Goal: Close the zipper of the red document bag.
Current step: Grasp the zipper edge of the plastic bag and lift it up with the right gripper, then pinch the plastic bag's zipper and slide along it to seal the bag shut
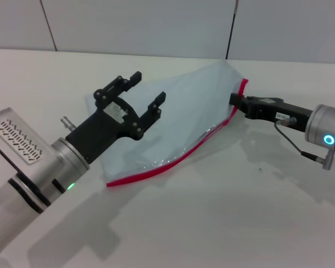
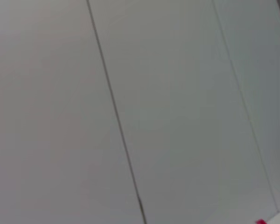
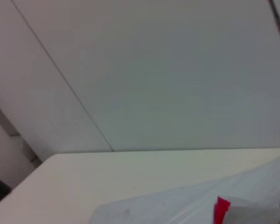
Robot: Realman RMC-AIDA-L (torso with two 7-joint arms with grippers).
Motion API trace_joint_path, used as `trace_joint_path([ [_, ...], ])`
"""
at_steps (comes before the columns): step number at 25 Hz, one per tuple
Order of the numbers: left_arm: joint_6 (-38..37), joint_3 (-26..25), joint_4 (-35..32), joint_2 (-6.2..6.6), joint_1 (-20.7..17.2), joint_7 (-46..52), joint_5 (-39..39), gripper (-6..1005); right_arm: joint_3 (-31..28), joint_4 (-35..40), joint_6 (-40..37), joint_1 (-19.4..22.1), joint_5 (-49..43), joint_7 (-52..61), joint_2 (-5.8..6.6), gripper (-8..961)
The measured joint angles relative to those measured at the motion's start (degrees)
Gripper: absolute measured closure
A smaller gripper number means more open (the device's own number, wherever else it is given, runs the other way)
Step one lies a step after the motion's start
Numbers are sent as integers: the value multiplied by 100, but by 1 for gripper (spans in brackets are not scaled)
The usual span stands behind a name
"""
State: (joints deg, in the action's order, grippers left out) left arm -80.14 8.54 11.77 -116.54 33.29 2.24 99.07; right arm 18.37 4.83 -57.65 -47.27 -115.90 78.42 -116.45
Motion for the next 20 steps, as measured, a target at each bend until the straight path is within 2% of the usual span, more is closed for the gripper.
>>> trace_joint_path([
  [20, 230, 128, 87, -25, 168, -51, 555, 406, -9, -308, -377, -365, 8, -227, -21, 946],
])
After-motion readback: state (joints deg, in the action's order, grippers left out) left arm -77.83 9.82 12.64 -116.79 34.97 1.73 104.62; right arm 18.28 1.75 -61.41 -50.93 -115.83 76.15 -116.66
